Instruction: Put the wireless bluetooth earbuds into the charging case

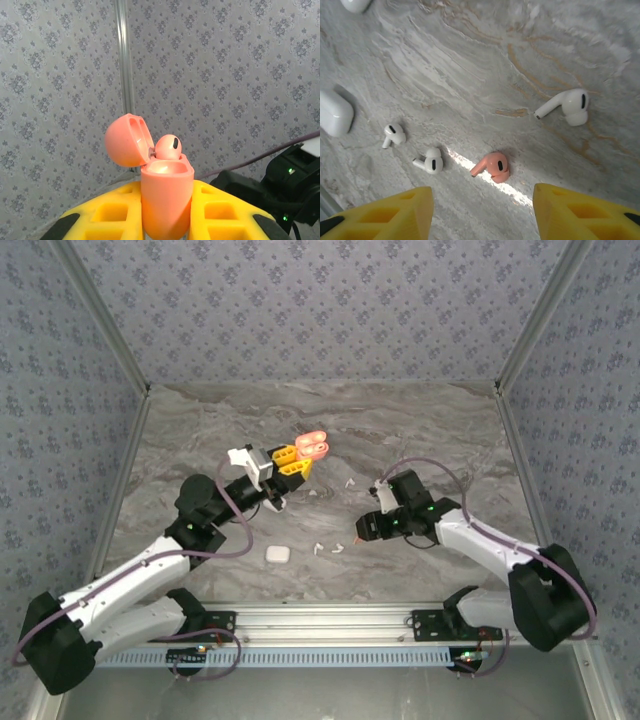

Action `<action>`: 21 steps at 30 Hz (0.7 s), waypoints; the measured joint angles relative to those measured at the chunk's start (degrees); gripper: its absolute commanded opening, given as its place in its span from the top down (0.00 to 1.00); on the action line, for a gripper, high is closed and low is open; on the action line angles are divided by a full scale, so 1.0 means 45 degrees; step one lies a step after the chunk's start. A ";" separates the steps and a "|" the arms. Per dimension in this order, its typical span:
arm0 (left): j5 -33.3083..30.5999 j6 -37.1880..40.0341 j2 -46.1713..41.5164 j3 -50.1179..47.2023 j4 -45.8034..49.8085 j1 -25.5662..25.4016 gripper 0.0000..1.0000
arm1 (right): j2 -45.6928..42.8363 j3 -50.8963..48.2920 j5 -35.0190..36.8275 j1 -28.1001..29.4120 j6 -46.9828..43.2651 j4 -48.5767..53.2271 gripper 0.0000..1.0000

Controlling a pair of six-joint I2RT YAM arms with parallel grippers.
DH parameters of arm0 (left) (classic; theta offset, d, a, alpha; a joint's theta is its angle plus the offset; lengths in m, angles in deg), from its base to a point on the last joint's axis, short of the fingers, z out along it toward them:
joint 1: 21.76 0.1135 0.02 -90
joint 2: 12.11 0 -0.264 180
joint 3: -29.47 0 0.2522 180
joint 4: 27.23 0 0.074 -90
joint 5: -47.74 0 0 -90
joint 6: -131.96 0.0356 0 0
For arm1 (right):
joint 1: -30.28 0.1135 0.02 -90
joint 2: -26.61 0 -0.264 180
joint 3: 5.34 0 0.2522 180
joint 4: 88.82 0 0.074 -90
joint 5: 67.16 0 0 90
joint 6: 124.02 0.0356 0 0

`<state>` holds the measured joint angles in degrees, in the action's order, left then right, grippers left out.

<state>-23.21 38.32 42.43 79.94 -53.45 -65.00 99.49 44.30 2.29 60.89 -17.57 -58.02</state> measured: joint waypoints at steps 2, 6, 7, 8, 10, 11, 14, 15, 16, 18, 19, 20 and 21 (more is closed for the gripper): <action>0.0063 -0.0015 0.0121 0.0000 -0.0049 0.0000 1.00 | 0.0563 -0.0015 0.0165 0.0257 0.0024 -0.0379 0.46; 0.0238 -0.0073 0.0238 0.0000 -0.0068 0.0000 1.00 | 0.1409 -0.0015 0.0423 0.0568 0.0024 -0.0967 0.48; 0.0248 -0.0102 0.0238 0.0000 -0.0073 0.0000 1.00 | 0.1617 -0.0015 0.0500 0.0622 0.0024 -0.1078 0.48; 0.0248 -0.0102 0.0238 0.0000 -0.0092 0.0000 1.00 | 0.1812 -0.0015 0.0578 0.0685 0.0019 -0.1166 0.50; 0.0248 -0.0107 0.0238 0.0000 -0.0097 0.0000 1.00 | 0.2064 -0.0015 0.0743 0.0787 0.0019 -0.1234 0.50; 0.0248 -0.0107 0.0238 0.0000 -0.0097 0.0000 1.00 | 0.2147 -0.0015 0.0850 0.0831 0.0019 -0.1282 0.51; 0.0248 -0.0107 0.0238 0.0000 -0.0097 0.0000 1.00 | 0.2195 -0.0010 0.1005 0.0874 0.0024 -0.1331 0.54; 0.0248 -0.0107 0.0238 0.0000 -0.0097 0.0000 1.00 | 0.2225 -0.0010 0.1054 0.0889 0.0019 -0.1350 0.54; 0.0248 -0.0107 0.0233 0.0000 -0.0097 0.0000 1.00 | 0.2259 0.0000 0.1098 0.0899 0.0024 -0.1355 0.55; 0.0248 -0.0102 0.0233 0.0000 -0.0092 0.0000 1.00 | 0.2297 0.0019 0.1146 0.0913 0.0019 -0.1355 0.55; 0.0248 -0.0102 0.0219 0.0000 -0.0083 0.0000 1.00 | 0.2312 0.0029 0.1209 0.0942 0.0019 -0.1345 0.56; 0.0248 -0.0102 0.0194 0.0000 -0.0078 0.0000 1.00 | 0.2317 0.0053 0.1292 0.0991 0.0019 -0.1321 0.57; 0.0248 -0.0102 0.0165 0.0000 -0.0068 0.0000 1.00 | 0.2317 0.0068 0.1394 0.1054 0.0019 -0.1297 0.58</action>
<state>-22.10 37.86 43.18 79.94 -53.76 -65.00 109.92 44.61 8.56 65.63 -17.48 -63.85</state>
